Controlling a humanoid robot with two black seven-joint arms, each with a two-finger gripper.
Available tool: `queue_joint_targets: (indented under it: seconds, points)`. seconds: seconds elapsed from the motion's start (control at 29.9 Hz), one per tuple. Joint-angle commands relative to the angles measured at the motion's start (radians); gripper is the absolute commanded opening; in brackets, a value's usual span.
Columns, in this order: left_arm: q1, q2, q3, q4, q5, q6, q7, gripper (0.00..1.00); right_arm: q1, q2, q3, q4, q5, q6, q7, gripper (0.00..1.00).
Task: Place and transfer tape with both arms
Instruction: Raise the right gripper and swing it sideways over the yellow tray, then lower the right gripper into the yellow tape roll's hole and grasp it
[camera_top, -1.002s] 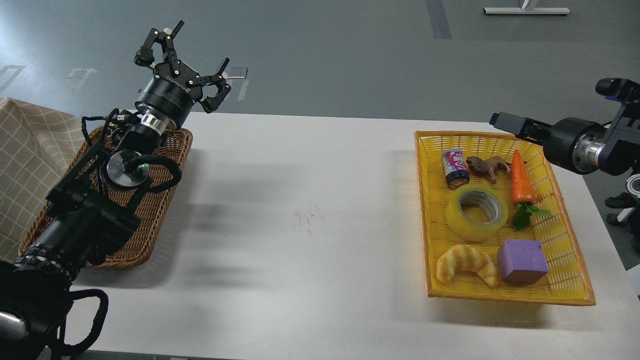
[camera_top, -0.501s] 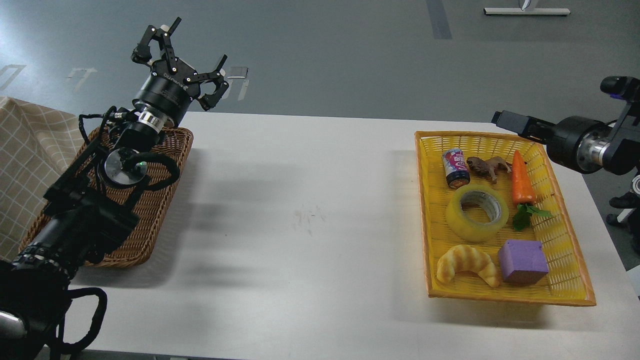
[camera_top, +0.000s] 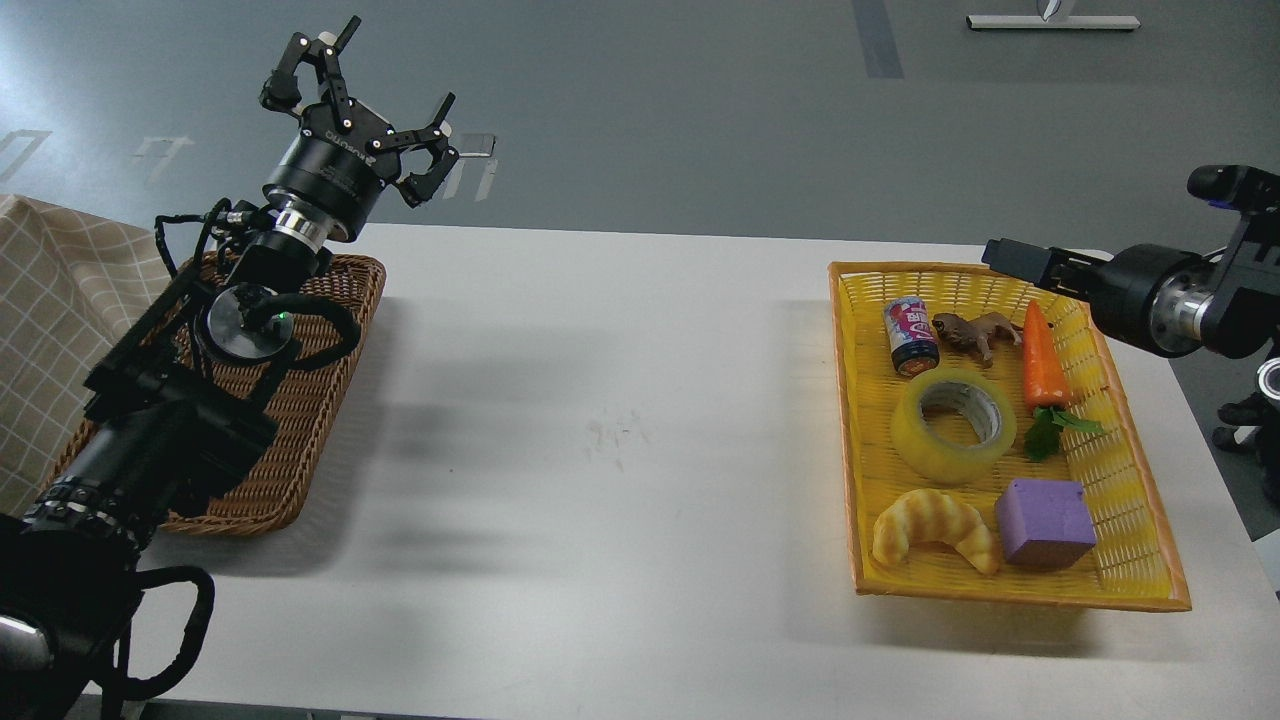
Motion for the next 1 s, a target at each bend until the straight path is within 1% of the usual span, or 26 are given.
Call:
queue_joint_targets:
  seconds: [0.0, 0.33, 0.5, 0.7, 0.97]
  points:
    - [-0.001, -0.003, 0.002, -0.015, 0.001, 0.000, 0.000, 0.98, 0.001, -0.022, -0.026, 0.021, -0.001, 0.000, -0.001, 0.99]
    - [-0.001, 0.002, 0.000, -0.017, 0.000, 0.000, 0.000, 0.98, 0.021, -0.054, -0.112, 0.048, -0.055, 0.000, -0.001, 0.99]
    - [-0.001, 0.000, 0.000, -0.017, 0.000, 0.000, -0.001, 0.98, 0.018, -0.084, -0.188, 0.055, -0.087, 0.000, -0.001, 0.98]
    - [-0.002, -0.005, 0.000, -0.017, 0.000, 0.000, -0.001, 0.98, 0.017, -0.082, -0.257, 0.051, -0.164, 0.000, -0.001, 0.98]
    - [-0.002, 0.002, 0.000, -0.020, 0.000, 0.000, -0.001, 0.98, 0.018, -0.064, -0.310, 0.029, -0.176, 0.000, -0.001, 0.96]
